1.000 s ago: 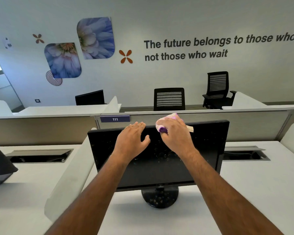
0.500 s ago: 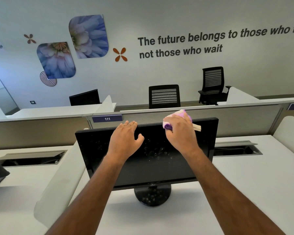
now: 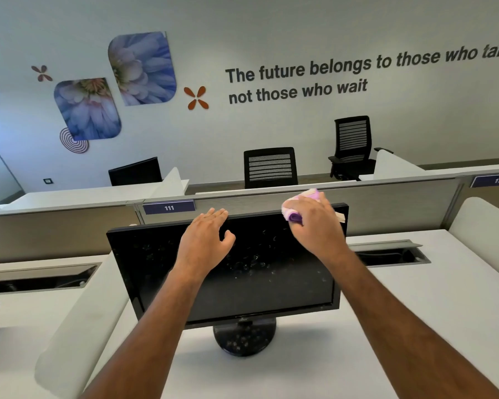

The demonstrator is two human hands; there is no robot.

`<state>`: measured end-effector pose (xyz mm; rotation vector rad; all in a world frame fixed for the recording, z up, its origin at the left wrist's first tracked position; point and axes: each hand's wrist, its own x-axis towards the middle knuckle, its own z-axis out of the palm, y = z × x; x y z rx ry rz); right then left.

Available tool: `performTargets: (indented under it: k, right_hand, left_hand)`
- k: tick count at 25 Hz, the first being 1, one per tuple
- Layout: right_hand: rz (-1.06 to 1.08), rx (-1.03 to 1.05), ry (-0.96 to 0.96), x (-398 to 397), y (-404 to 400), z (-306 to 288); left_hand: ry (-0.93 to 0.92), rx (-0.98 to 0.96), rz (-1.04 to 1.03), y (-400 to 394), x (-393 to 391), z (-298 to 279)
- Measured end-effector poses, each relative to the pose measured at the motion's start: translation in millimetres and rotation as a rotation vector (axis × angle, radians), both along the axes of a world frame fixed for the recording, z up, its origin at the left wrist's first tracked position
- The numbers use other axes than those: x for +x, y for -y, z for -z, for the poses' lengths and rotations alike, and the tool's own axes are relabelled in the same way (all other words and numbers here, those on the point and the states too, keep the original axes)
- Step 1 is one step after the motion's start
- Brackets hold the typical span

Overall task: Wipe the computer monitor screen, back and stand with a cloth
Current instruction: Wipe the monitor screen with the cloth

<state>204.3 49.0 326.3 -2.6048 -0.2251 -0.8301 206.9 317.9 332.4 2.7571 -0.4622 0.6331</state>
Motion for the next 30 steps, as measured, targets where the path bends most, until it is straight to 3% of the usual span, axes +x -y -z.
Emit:
performTargets:
  k: [6, 11, 17, 30]
  right_hand:
    - [0.117, 0.051, -0.054, -7, 55, 6]
    - [0.081, 0.076, -0.042, -8, 30, 3]
    - [-0.037, -0.031, -0.026, -9, -8, 3]
    - [0.045, 0.13, 0.068, -5, 100, 36]
  left_hand:
    - [-0.012, 0.003, -0.006, 8, -3, -1]
    - [-0.011, 0.057, -0.042, 20, -2, -6]
    - [-0.025, 0.077, 0.011, 57, -4, -7]
    - [0.004, -0.005, 0.019, 59, 5, 1]
